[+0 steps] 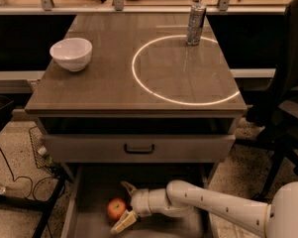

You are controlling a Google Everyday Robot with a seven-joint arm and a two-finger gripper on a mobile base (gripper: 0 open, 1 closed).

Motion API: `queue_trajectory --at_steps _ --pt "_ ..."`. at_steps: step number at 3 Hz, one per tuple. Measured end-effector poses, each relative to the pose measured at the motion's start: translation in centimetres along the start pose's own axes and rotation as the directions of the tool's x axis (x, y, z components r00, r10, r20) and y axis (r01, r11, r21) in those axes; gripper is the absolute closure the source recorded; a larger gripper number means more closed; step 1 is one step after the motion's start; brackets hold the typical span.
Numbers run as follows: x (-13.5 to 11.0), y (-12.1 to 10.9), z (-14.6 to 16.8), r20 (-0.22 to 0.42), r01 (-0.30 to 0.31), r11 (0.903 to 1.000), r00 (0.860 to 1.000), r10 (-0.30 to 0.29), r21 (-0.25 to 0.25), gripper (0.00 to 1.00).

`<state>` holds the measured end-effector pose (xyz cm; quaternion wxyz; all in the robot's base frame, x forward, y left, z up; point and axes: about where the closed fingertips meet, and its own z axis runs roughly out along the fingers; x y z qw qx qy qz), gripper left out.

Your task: Place apple into middle drawer

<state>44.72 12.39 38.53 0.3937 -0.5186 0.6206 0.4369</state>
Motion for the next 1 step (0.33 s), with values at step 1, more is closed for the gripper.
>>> queue_trajectory --at_steps 1 --pt "0.0 0.0 0.01 0.0 0.0 1.0 1.0 0.0 0.0 0.0"
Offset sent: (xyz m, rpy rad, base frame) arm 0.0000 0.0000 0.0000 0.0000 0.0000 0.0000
